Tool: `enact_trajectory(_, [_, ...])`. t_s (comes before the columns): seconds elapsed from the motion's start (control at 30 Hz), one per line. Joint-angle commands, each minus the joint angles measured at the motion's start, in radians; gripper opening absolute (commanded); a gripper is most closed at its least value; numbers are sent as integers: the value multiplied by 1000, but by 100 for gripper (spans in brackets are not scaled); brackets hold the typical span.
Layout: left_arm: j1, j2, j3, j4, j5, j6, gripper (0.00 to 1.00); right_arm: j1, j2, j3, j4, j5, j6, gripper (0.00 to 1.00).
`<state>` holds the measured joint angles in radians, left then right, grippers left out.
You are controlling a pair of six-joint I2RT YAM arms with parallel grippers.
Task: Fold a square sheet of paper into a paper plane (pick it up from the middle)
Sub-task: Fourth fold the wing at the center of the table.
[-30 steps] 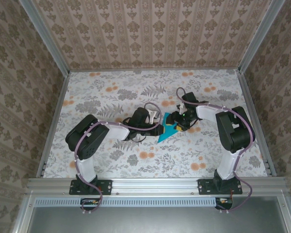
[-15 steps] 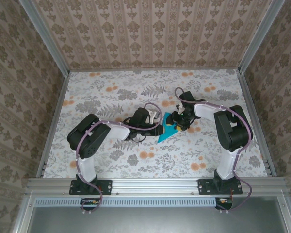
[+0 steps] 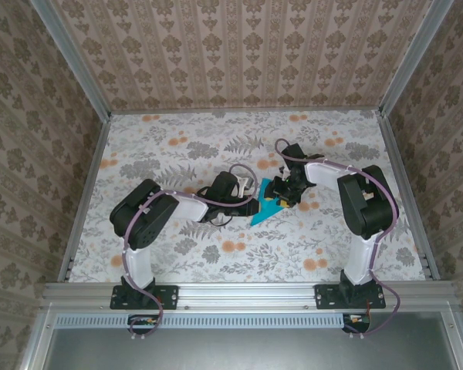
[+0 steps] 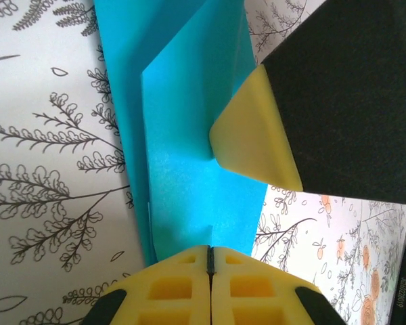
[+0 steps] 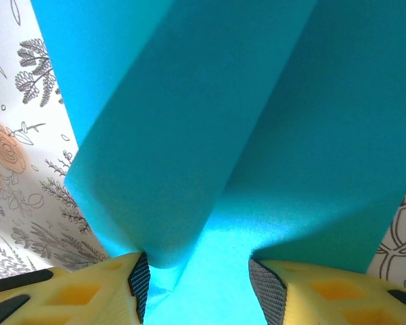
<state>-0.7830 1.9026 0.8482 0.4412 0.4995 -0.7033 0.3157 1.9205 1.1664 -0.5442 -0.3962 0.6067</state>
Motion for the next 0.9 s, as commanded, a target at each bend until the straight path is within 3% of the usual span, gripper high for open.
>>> enact_trajectory(0.0, [6, 16, 21, -27, -4, -3, 6, 5, 143, -70, -77, 243, 7, 54])
enact_trajectory(0.87, [9, 30, 37, -77, -15, 5, 5, 24, 220, -45, -108, 273, 28, 48])
